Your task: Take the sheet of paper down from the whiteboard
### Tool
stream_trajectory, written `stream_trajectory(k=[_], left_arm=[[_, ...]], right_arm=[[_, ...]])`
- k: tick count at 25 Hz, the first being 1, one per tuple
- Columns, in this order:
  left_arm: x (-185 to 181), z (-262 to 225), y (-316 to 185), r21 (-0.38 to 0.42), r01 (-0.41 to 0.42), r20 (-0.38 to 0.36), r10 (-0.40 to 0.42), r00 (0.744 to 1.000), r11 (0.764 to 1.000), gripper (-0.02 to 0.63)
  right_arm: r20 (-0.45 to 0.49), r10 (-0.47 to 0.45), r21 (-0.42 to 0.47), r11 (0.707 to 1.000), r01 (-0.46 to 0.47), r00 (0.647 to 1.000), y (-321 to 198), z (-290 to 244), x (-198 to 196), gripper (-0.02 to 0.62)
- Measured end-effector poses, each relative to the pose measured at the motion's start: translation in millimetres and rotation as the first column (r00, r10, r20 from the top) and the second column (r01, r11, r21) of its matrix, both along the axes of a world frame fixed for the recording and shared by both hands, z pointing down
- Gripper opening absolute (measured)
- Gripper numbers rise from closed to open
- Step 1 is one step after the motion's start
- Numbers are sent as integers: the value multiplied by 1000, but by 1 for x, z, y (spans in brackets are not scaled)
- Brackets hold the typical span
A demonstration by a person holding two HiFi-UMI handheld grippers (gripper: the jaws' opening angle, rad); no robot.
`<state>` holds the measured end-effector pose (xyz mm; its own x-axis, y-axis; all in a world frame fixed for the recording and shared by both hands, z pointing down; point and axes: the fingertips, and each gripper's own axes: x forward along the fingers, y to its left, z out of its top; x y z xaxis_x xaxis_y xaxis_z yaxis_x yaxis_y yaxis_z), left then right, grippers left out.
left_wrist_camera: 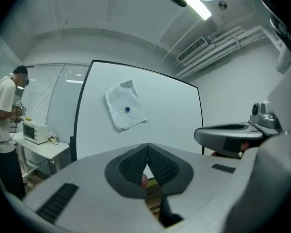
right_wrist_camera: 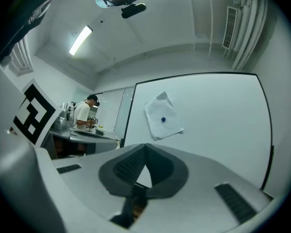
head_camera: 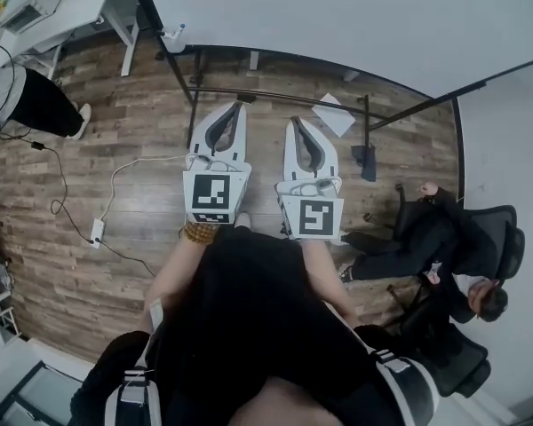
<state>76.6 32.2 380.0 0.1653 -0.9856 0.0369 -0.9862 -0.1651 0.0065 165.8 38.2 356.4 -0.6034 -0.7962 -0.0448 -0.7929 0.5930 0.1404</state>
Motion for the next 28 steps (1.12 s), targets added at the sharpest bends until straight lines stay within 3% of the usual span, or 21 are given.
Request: stream_trajectory(k=[9, 18, 28], left_arm=[[-9, -10, -86, 43, -73, -36, 75, 997, 996, 12], [-60, -14, -162, 47, -65, -49, 67, 997, 997, 12], [-121, -22, -213, 85, -38, -67, 44, 997, 996, 12]], right_arm=[[-66, 71, 27, 997, -70, 995, -74, -6, -11, -2], [-85, 83, 46, 996, -79, 993, -155, -14, -54, -2], [-111, 59, 114, 992, -46, 992, -205, -29, -112, -2]])
